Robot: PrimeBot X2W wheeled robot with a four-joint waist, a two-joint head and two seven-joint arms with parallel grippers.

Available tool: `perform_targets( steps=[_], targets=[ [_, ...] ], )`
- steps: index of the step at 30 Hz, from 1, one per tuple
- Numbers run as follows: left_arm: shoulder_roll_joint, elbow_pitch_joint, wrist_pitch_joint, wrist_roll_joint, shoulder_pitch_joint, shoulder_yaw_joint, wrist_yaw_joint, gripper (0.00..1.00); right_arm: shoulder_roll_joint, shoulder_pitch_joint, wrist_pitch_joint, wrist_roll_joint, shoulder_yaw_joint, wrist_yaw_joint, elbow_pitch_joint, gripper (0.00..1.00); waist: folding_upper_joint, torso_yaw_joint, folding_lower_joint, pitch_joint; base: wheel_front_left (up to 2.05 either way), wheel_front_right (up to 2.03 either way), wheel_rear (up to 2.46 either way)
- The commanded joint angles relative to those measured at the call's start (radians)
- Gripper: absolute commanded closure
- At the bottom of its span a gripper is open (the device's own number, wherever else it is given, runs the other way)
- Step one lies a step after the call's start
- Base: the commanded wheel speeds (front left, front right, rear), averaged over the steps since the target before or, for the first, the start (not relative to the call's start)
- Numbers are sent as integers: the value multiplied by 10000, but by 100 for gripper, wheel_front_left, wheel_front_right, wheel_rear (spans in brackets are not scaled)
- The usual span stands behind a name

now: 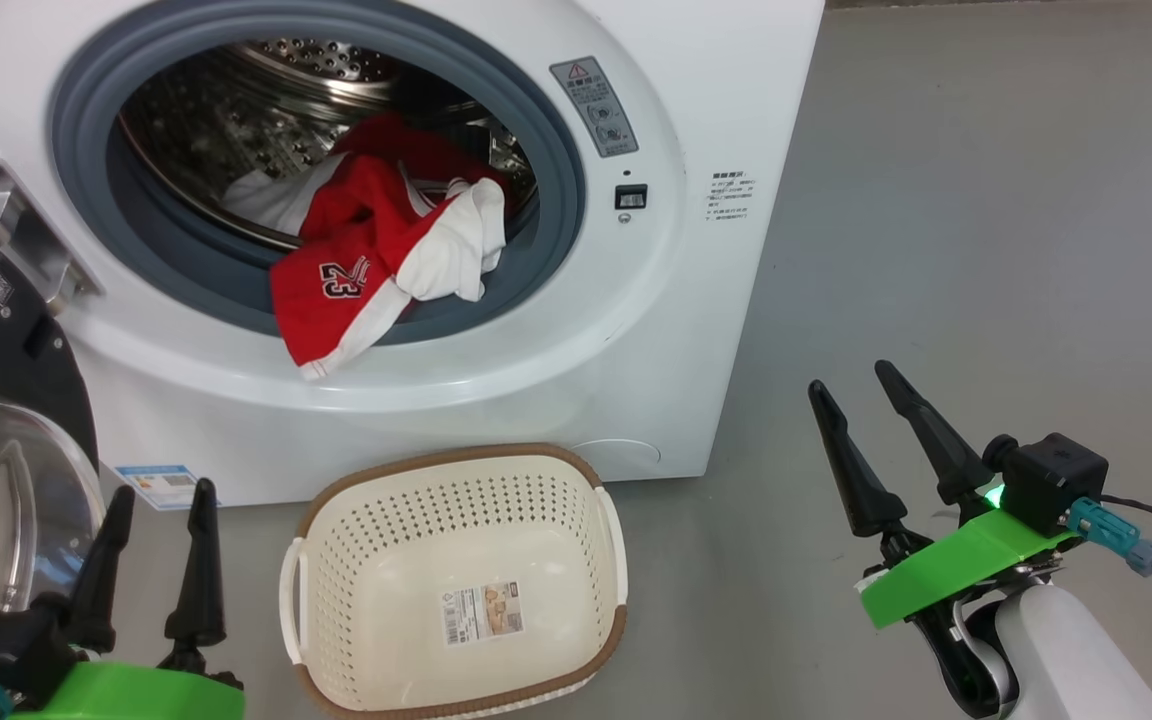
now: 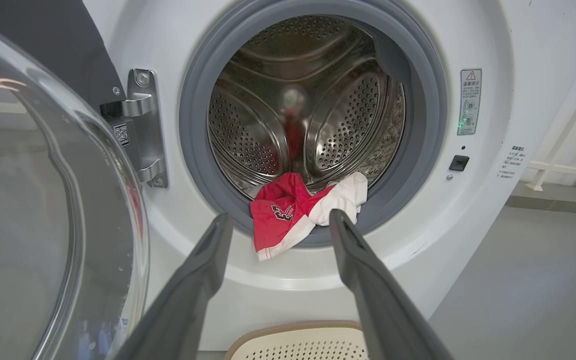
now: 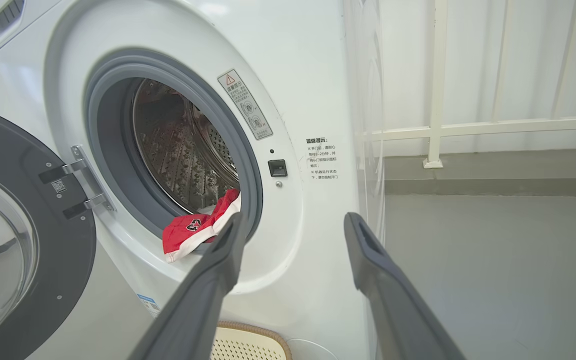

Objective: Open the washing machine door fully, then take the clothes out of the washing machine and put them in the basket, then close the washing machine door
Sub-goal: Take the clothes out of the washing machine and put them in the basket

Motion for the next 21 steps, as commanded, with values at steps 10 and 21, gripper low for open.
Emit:
perform_targets(
  steps=[10, 21],
  targets=[
    [306, -158, -82, 11, -295, 330, 16, 0, -23, 3, -120, -108, 260, 16, -229, 0, 0, 22, 0, 20, 0, 0, 0],
    [327, -147, -82, 19, -350, 323, 44, 0, 0, -35, -120, -99, 243, 16, -236, 0, 0, 53, 0, 99, 0, 0, 0]
  ],
)
